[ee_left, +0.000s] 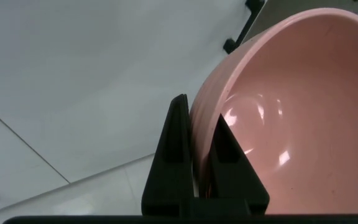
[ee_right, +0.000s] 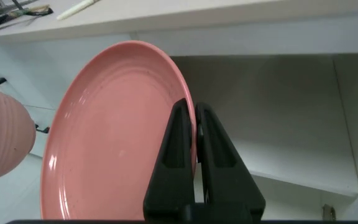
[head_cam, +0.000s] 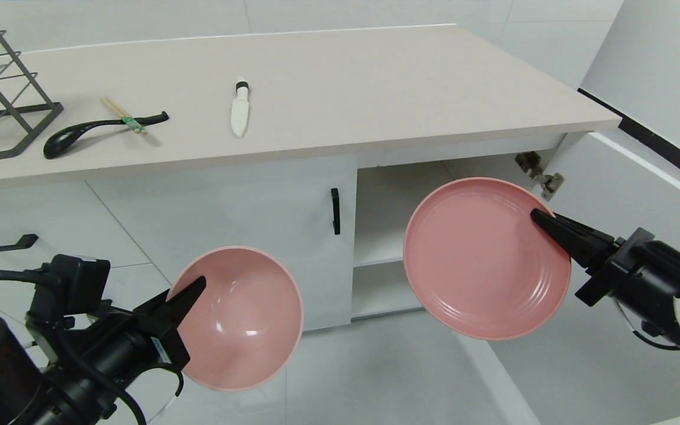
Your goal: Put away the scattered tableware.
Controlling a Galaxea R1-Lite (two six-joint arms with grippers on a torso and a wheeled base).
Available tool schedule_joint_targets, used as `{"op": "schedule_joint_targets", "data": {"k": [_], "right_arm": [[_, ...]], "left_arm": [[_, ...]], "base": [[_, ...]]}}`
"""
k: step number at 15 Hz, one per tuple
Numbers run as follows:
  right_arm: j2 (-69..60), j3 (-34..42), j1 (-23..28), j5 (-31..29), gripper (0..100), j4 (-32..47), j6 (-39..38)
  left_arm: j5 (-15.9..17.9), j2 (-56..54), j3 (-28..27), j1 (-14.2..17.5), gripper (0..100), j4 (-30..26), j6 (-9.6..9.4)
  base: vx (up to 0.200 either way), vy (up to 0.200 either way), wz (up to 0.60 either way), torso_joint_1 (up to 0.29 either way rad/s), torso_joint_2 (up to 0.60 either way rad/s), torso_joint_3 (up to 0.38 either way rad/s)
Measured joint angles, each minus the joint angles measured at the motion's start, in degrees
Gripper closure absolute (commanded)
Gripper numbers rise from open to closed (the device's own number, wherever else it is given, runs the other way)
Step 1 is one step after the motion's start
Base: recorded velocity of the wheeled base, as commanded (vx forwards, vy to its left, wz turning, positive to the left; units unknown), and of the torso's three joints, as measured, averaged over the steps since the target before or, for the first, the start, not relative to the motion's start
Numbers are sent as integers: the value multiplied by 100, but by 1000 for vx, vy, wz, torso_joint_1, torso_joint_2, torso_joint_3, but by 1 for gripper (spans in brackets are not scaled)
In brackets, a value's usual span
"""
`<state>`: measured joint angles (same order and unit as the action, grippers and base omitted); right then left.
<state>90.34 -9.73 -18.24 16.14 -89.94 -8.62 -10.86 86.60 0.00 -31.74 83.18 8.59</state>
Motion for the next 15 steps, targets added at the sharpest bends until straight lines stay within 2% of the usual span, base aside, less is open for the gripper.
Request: {"op": "schedule_joint_targets", "data": {"k": [8, 15], "right_arm": [[4, -5, 7, 2, 100, 4, -7], [4, -20, 11, 2, 100, 0, -2]], "left_arm": [[0, 57, 0, 2, 100, 0, 0], [0, 63, 0, 2, 100, 0, 0]], "base": [[0, 0, 0, -135, 431, 295], [0, 0, 0, -9, 41, 28]]}}
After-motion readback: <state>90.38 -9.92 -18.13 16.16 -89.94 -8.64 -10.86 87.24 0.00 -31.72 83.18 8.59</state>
